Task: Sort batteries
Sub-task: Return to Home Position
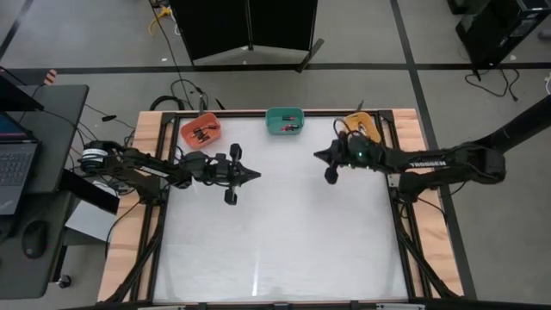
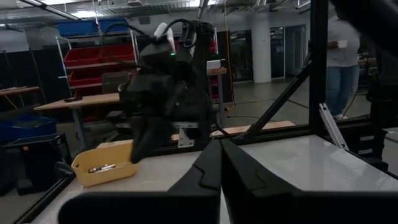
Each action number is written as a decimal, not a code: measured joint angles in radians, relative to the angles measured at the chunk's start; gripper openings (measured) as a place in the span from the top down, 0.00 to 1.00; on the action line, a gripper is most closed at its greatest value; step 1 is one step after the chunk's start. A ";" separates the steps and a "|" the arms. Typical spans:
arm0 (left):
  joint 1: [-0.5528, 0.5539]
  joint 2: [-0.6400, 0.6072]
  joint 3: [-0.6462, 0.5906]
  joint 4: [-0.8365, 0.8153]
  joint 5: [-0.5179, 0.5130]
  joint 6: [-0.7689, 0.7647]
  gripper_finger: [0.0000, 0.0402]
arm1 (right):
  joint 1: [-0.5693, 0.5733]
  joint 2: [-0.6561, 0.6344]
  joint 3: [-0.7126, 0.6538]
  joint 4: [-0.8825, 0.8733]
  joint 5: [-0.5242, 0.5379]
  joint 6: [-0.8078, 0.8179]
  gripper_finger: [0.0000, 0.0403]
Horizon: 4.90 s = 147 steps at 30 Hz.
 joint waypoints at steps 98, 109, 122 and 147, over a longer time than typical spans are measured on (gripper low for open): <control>0.234 -1.395 -0.348 -1.088 -0.019 -0.057 0.98 | 0.173 -1.041 -0.389 -0.255 0.059 -0.026 0.98; 0.234 -1.395 -0.348 -1.122 -0.019 -0.060 0.98 | 0.128 -1.026 -0.389 -0.255 0.059 -0.017 0.97; 0.234 -1.395 -0.348 -1.123 -0.019 -0.068 0.98 | 0.123 -0.964 -0.389 -0.255 0.058 0.032 0.96; 0.236 -1.387 -0.348 -1.187 -0.144 -0.034 0.98 | 0.105 -1.013 -0.382 -0.275 0.072 -0.017 0.92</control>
